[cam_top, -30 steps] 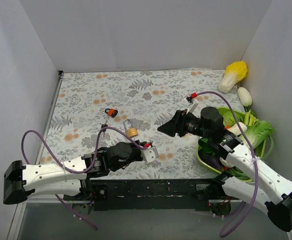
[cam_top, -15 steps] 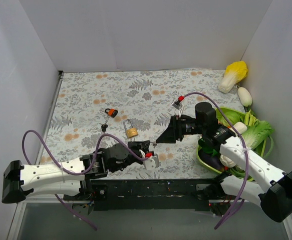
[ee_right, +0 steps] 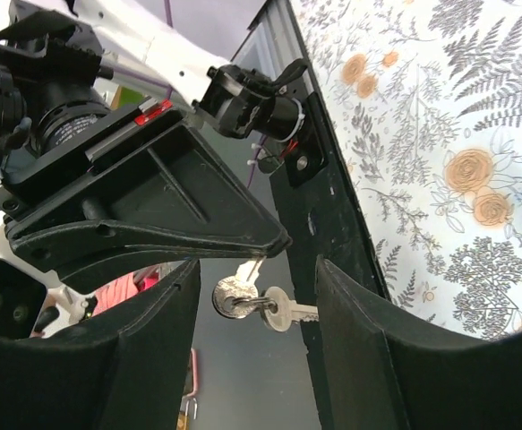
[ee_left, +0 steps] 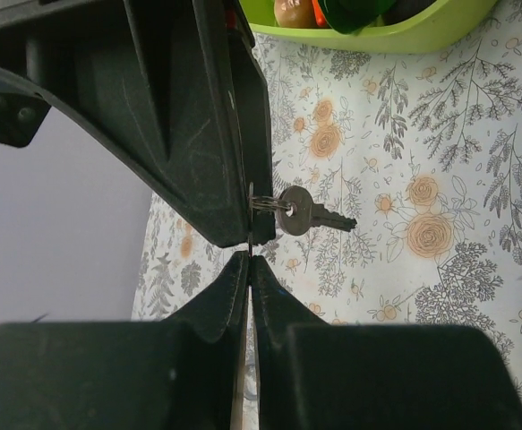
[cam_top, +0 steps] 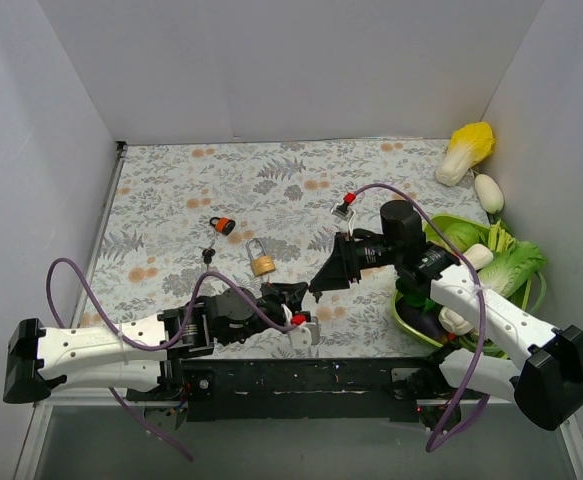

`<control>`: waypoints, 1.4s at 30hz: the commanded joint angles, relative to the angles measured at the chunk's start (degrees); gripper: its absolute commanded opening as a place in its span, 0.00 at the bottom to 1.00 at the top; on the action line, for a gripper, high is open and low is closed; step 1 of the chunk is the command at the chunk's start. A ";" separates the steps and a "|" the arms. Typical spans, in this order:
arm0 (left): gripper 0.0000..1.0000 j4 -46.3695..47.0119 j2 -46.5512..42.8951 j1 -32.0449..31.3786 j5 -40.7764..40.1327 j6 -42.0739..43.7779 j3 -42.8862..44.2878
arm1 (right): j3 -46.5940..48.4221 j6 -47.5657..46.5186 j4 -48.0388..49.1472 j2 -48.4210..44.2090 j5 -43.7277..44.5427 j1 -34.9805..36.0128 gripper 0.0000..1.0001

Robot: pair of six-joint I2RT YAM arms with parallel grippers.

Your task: Unlock with the key

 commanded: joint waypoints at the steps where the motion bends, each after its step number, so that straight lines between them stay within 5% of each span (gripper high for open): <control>1: 0.00 0.44 -0.37 -0.55 1.26 2.14 1.77 | 2.89 -1.67 2.08 0.26 -3.79 1.51 0.60; 28: 0.00 0.88 -1.43 -0.99 -2.87 10.14 -1.66 | -0.98 4.74 7.00 1.66 -11.27 1.60 0.24; 35: 0.00 8.87 -0.99 -1.16 -7.96 16.02 -4.99 | -1.94 5.97 7.70 3.16 -11.97 1.60 0.01; 42: 0.00 19.60 1.21 -1.25 -11.49 27.28 -9.74 | -2.65 7.56 9.02 5.97 -12.85 1.60 0.01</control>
